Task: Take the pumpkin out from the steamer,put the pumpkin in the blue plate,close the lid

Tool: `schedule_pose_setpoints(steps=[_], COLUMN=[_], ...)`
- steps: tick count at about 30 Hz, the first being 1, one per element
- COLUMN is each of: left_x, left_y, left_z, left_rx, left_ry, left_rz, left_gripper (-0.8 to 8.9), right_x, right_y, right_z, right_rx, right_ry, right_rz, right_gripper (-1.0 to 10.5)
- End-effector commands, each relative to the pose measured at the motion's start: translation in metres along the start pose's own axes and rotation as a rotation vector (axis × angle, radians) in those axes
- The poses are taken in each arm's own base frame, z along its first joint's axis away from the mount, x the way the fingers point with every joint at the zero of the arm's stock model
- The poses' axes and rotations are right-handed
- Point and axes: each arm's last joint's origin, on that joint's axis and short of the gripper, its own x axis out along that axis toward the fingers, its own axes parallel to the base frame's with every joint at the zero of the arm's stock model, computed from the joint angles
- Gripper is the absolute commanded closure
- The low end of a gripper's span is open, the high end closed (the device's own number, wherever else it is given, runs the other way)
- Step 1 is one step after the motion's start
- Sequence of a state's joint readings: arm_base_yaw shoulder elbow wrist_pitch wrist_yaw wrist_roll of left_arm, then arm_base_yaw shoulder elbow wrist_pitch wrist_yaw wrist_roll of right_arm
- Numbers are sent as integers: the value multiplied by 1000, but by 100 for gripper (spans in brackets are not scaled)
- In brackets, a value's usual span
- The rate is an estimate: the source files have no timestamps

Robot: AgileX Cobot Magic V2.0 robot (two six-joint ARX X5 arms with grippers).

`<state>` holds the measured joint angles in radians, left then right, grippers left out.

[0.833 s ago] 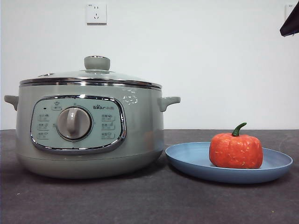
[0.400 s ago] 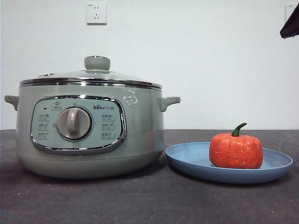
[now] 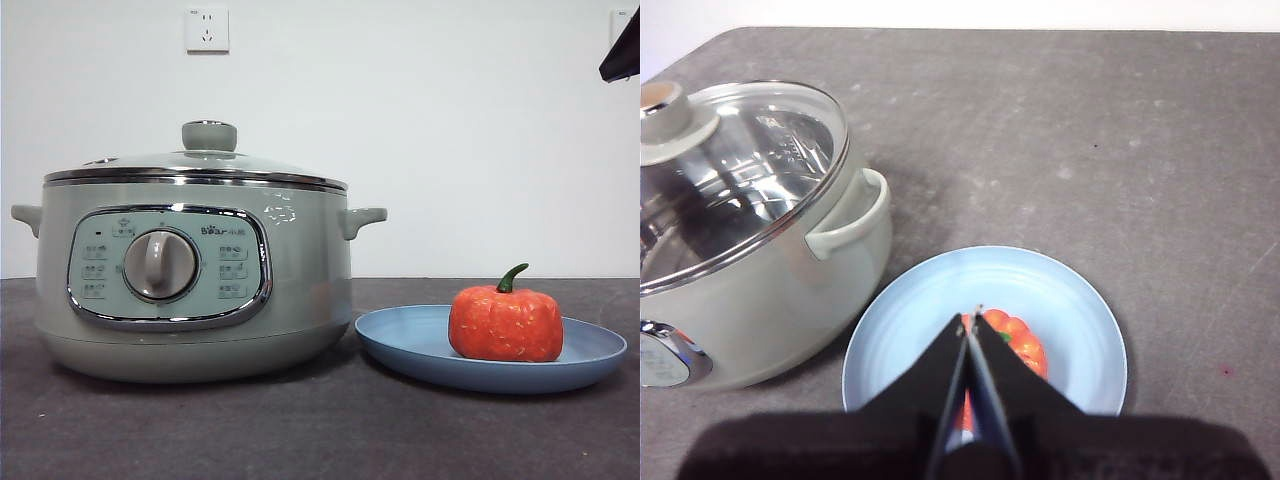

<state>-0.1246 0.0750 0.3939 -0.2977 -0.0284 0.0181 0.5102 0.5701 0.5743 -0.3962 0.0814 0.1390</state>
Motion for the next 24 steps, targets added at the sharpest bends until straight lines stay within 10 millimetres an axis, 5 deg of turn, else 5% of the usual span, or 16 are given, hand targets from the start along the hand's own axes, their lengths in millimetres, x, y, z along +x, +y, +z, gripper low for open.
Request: schedule_pose_setpoints(steps=[1, 6, 11, 24], left_x=[10, 23, 25, 24], left_y=[4, 9, 9, 9], left_z=[-35, -83, -108, -112], left_rx=[10, 5, -1, -3], left_ry=[19, 93, 211, 258], left_rz=[46, 98, 91, 93], left_gripper=[817, 817, 817, 817], right_x=[1, 1, 1, 1], right_y=[0, 0, 0, 0], right_z=[-2, -2, -2, -2], right_rx=[9, 9, 9, 9], right_ry=[0, 1, 0, 1], right_rz=[-2, -2, -2, -2], right_gripper=[963, 963, 963, 963])
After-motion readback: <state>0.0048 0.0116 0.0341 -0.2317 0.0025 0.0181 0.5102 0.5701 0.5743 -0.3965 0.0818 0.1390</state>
